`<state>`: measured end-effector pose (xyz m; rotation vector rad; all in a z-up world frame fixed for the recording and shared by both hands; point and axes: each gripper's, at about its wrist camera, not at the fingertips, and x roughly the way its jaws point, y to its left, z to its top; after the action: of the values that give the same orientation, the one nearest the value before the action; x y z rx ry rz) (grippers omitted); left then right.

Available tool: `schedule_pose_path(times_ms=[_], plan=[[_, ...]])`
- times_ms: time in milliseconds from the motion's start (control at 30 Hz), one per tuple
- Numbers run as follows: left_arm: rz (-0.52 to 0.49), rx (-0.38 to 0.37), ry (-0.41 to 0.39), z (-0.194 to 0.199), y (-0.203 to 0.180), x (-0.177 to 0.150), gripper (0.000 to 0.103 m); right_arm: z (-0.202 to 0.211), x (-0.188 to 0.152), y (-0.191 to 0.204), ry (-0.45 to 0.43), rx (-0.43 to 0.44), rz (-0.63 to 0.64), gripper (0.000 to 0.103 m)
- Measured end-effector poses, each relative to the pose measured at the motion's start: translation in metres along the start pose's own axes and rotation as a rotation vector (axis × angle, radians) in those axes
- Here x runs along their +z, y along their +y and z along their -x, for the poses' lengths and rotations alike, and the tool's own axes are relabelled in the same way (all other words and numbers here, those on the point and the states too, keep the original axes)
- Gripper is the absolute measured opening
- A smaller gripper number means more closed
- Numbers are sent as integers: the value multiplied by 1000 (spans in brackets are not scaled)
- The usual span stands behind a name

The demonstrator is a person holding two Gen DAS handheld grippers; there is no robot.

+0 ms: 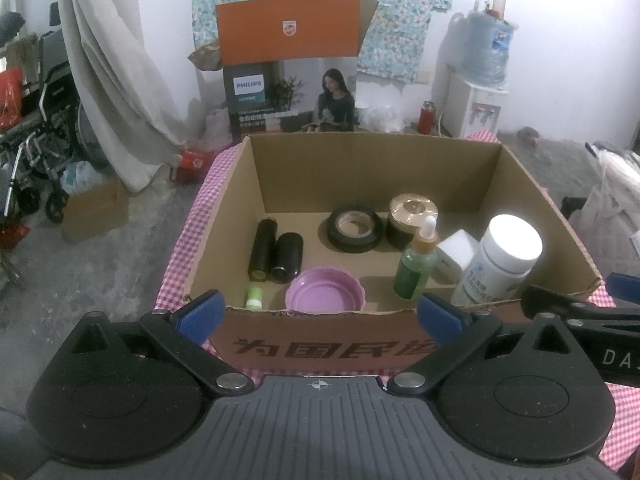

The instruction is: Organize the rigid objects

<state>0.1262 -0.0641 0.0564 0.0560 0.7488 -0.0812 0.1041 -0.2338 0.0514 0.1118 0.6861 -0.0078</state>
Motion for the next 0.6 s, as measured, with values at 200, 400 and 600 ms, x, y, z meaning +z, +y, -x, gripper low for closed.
schedule_pose_path(times_ms=[200,400,600], plan=[[1,1,0,0,-1,0,103,0,1,-2,2,0,0,103],[-2,1,-2,0,0,0,103,0,1,-1,1,1,0,103],[-2,0,-2,0,0,0,103,1,0,-4,-1,-1,-1,103]])
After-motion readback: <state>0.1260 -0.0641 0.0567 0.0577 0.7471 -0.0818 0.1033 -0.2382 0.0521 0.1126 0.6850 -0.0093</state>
